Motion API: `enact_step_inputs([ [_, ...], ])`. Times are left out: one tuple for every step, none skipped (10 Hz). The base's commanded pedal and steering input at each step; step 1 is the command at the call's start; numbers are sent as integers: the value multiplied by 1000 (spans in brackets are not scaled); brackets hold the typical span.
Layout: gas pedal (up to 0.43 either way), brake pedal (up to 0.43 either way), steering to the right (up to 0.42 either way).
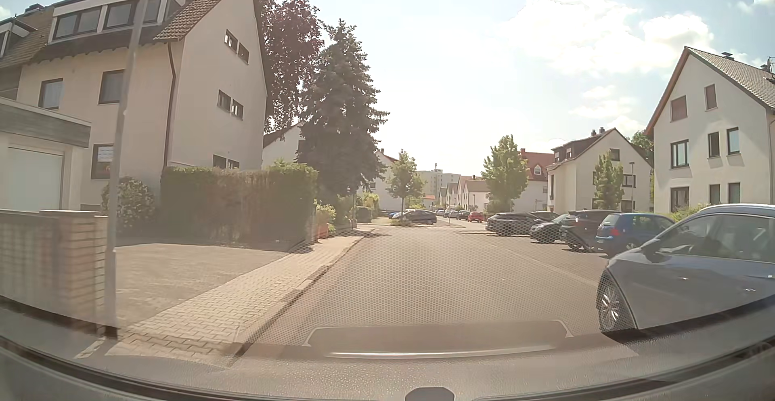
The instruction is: Follow the waypoints while adhering to traffic rules and regulations
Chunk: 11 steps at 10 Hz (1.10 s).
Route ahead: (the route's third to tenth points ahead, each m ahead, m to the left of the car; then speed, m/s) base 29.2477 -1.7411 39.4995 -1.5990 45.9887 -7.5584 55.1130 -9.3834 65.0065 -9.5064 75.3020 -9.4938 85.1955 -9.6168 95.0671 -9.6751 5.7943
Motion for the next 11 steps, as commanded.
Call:
enact_step_inputs([
  [98, 0, 33],
  [98, 0, 33],
  [98, 0, 33],
  [98, 0, 33],
  [98, 0, 33],
  [98, 0, 32],
  [98, 0, 31],
  [98, 0, 29],
  [98, 0, 24],
  [98, 0, 20],
  [98, 0, 19],
])
